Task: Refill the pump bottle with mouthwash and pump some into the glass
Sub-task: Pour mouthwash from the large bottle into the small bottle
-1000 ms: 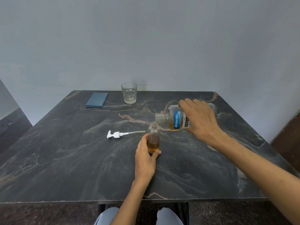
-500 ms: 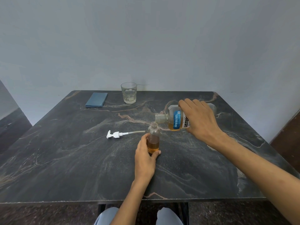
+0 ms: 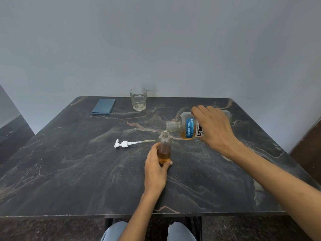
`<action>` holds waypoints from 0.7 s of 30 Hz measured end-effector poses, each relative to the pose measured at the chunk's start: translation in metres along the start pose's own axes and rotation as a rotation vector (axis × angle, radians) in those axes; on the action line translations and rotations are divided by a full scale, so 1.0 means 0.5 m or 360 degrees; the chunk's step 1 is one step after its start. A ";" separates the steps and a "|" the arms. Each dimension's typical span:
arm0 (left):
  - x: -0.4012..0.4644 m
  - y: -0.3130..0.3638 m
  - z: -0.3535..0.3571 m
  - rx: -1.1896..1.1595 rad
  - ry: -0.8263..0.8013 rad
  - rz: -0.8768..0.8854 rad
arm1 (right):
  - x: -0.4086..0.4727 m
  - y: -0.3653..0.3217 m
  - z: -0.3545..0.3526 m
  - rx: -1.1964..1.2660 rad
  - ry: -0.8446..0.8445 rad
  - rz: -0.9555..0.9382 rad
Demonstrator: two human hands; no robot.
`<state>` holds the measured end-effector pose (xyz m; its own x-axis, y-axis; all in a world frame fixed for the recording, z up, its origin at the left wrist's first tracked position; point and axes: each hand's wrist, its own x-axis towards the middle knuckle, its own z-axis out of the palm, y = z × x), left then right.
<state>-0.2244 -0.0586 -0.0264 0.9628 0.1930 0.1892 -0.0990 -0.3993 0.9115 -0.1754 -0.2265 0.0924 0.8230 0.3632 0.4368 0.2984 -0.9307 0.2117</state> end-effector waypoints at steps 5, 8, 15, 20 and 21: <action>-0.001 0.001 -0.001 0.0011 0.0002 0.0005 | 0.000 -0.001 -0.001 -0.0003 -0.0019 0.0006; -0.001 0.002 -0.001 0.0014 0.0008 0.0009 | 0.001 -0.001 -0.002 -0.0002 -0.0023 0.0009; -0.001 0.003 -0.001 0.0004 0.0001 -0.0008 | 0.000 0.000 -0.003 -0.0019 -0.0013 0.0004; -0.001 0.003 -0.001 0.0009 0.0000 -0.0006 | -0.001 0.000 -0.003 -0.0005 -0.0005 -0.0002; -0.001 0.003 -0.001 0.0008 -0.0002 -0.0006 | 0.000 0.000 -0.003 -0.0003 -0.0003 -0.0004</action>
<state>-0.2254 -0.0589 -0.0248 0.9635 0.1934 0.1852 -0.0941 -0.4032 0.9103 -0.1763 -0.2266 0.0936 0.8231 0.3654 0.4348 0.2996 -0.9297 0.2142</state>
